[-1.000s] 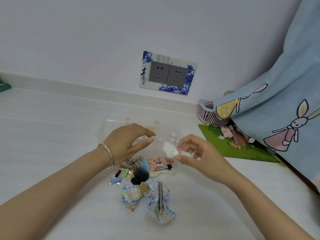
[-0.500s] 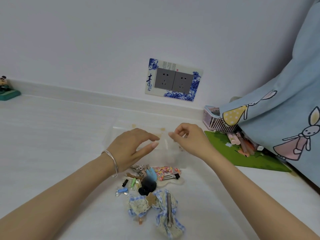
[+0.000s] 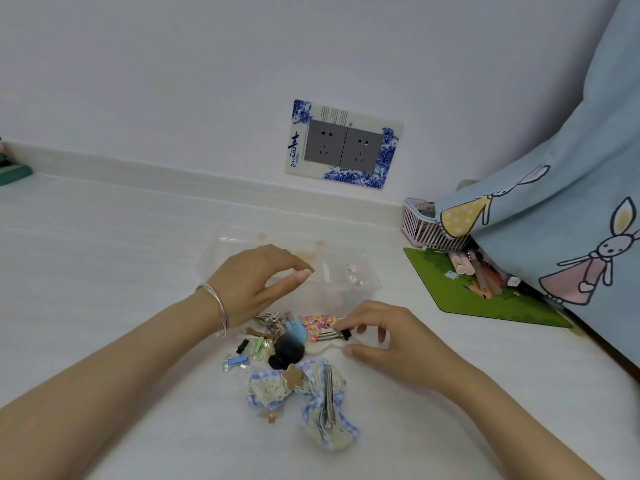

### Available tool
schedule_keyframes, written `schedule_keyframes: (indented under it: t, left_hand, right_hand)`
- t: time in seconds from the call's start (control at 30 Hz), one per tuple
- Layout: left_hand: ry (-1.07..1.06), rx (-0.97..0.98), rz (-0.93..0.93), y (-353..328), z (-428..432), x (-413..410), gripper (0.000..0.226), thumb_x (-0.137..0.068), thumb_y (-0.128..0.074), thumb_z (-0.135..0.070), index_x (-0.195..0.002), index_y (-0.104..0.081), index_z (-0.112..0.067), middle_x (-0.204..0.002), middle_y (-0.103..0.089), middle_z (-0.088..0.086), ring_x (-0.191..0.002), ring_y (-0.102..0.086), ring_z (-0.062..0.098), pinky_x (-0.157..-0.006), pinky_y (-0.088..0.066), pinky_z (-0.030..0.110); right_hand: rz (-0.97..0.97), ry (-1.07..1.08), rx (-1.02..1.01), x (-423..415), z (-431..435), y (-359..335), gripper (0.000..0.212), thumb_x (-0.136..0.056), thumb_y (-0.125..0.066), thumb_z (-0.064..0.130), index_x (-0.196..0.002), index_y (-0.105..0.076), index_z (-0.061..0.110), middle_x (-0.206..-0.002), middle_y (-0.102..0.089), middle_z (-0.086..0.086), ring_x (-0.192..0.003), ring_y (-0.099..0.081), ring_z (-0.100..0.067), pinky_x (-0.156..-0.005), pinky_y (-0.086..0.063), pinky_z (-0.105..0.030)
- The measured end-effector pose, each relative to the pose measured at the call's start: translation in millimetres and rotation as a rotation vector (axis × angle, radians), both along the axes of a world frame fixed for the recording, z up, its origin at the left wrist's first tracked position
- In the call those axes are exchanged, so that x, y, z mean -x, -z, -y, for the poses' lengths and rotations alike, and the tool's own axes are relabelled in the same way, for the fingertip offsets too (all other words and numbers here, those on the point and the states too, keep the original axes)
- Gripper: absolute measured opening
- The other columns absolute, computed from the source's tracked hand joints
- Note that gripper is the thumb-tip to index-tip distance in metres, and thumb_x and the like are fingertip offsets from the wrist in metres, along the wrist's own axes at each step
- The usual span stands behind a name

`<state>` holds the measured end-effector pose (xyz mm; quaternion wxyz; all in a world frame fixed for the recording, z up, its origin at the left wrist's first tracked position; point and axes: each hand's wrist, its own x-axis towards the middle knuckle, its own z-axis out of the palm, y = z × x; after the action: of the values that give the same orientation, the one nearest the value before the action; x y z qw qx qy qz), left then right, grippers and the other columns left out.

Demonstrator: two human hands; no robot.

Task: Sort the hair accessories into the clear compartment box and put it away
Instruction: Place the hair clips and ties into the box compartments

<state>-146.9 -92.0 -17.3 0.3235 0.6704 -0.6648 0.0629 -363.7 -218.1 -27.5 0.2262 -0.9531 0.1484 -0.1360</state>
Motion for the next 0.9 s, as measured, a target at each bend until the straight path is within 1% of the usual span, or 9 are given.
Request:
schedule_keyframes:
  t: [0.1,0.2,0.3,0.4,0.53,0.63,0.73,0.83,0.9]
  left_hand:
    - [0.0,0.0,0.001,1,0,1,0.066,-0.083,-0.013,-0.069,-0.109,-0.061,-0.032,-0.107,-0.064,-0.015,-0.1,-0.053,0.0,-0.079,-0.037,0.012]
    - [0.0,0.004,-0.002,0,0,2,0.066,-0.083,-0.014,-0.069,-0.109,-0.061,-0.032,-0.107,-0.064,-0.015,-0.1,-0.053,0.001,-0.08,-0.041,0.018]
    - [0.013,0.012,-0.014,0,-1,2,0.058,-0.085,-0.017,-0.066,-0.109,-0.06,-0.034,-0.105,-0.062,-0.019,-0.1,-0.051,-0.002,-0.082,-0.04,0.016]
    - [0.041,0.027,-0.04,0,-1,5,0.056,-0.085,-0.02,-0.065,-0.109,-0.06,-0.035,-0.104,-0.059,-0.023,-0.1,-0.049,-0.006,-0.083,-0.037,0.01]
    - [0.068,0.033,-0.059,-1,0,10,0.05,-0.086,-0.025,-0.062,-0.111,-0.06,-0.035,-0.104,-0.056,-0.027,-0.102,-0.048,-0.008,-0.086,-0.037,0.01]
    - [0.049,0.043,-0.051,0,0,10,0.052,-0.085,-0.024,-0.063,-0.111,-0.059,-0.035,-0.105,-0.057,-0.026,-0.103,-0.048,-0.007,-0.085,-0.037,0.011]
    - [0.028,0.063,-0.063,-1,0,6,0.054,-0.085,-0.022,-0.065,-0.11,-0.06,-0.035,-0.106,-0.057,-0.024,-0.103,-0.048,-0.006,-0.084,-0.036,0.01]
    - [0.023,0.087,-0.074,-1,-1,4,0.055,-0.085,-0.022,-0.065,-0.109,-0.06,-0.034,-0.105,-0.057,-0.025,-0.102,-0.048,-0.006,-0.082,-0.036,0.01]
    - [0.021,0.093,-0.07,-1,-1,2,0.055,-0.085,-0.022,-0.065,-0.109,-0.061,-0.033,-0.105,-0.057,-0.025,-0.102,-0.048,-0.007,-0.083,-0.036,0.01]
  right_hand:
    - [-0.001,0.018,0.07,0,-1,6,0.026,-0.079,-0.07,0.036,-0.104,-0.065,0.034,-0.097,-0.059,0.018,-0.088,-0.053,-0.005,-0.067,-0.036,-0.01]
    - [0.015,0.02,0.108,0,-2,5,0.017,-0.08,-0.068,0.03,-0.095,-0.063,0.031,-0.092,-0.057,0.017,-0.087,-0.052,-0.005,-0.067,-0.036,-0.011]
    - [0.03,0.016,0.109,2,-3,5,0.013,-0.08,-0.066,0.025,-0.092,-0.064,0.029,-0.089,-0.06,0.016,-0.082,-0.056,-0.007,-0.066,-0.04,-0.011]
    - [0.126,0.073,-0.078,6,-1,3,0.014,-0.078,-0.069,0.017,-0.085,-0.066,0.028,-0.082,-0.066,0.004,-0.071,-0.061,-0.011,-0.062,-0.051,-0.022]
    - [0.317,0.126,-0.535,3,1,-12,0.013,-0.084,-0.063,0.0,-0.085,-0.066,0.013,-0.071,-0.061,-0.008,-0.057,-0.055,-0.008,-0.051,-0.05,-0.022]
    - [0.402,0.23,-0.693,-6,1,-31,0.006,-0.086,-0.06,0.002,-0.085,-0.061,0.008,-0.065,-0.062,-0.007,-0.052,-0.057,-0.011,-0.045,-0.047,-0.021]
    - [0.391,0.348,-0.667,-22,7,-49,0.006,-0.086,-0.062,0.009,-0.082,-0.058,0.009,-0.067,-0.063,-0.007,-0.051,-0.058,-0.013,-0.041,-0.041,-0.02]
    - [0.315,0.452,-0.596,-43,16,-58,0.01,-0.084,-0.063,0.015,-0.078,-0.055,0.012,-0.066,-0.06,-0.005,-0.05,-0.053,-0.014,-0.043,-0.034,-0.022]
    - [0.264,0.485,-0.528,-55,21,-61,0.012,-0.083,-0.061,0.017,-0.076,-0.052,0.013,-0.063,-0.065,-0.004,-0.047,-0.05,-0.014,-0.042,-0.031,-0.02]
